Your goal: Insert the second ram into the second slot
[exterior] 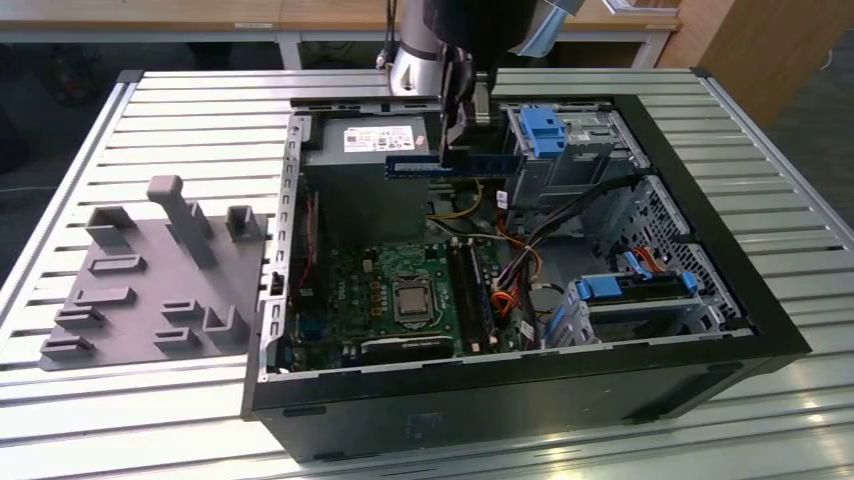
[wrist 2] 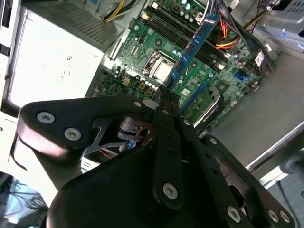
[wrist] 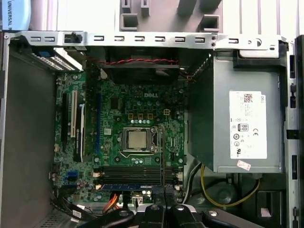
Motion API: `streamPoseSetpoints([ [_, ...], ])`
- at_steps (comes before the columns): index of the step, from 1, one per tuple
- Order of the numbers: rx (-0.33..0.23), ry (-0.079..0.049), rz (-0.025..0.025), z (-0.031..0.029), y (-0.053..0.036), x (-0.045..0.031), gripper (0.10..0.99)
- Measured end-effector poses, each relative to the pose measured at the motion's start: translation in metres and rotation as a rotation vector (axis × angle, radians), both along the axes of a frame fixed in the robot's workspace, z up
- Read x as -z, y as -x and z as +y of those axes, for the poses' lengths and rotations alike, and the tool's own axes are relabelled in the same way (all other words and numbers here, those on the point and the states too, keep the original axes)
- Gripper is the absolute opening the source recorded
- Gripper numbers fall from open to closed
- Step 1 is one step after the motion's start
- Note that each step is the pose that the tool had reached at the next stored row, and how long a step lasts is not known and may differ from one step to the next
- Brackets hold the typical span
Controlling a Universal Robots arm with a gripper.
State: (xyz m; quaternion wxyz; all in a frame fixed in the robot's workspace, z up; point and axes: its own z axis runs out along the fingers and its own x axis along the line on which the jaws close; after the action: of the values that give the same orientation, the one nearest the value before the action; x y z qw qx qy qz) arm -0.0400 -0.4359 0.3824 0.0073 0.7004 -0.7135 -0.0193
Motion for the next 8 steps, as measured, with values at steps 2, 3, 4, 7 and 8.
streamPoseSetpoints([
  [2,0.035,0.000,0.0001,0.0000,0.0000,0.0002,0.114],
  [3,0.053,0.000,0.0000,0.0000,0.0000,0.0003,0.114],
  [4,0.073,0.001,0.0001,-0.0001,0.0000,0.0004,0.114],
  [7,0.121,0.001,0.0001,-0.0001,0.0000,0.0008,0.114],
  [8,0.137,0.001,0.0001,-0.0001,0.0000,0.0009,0.114],
])
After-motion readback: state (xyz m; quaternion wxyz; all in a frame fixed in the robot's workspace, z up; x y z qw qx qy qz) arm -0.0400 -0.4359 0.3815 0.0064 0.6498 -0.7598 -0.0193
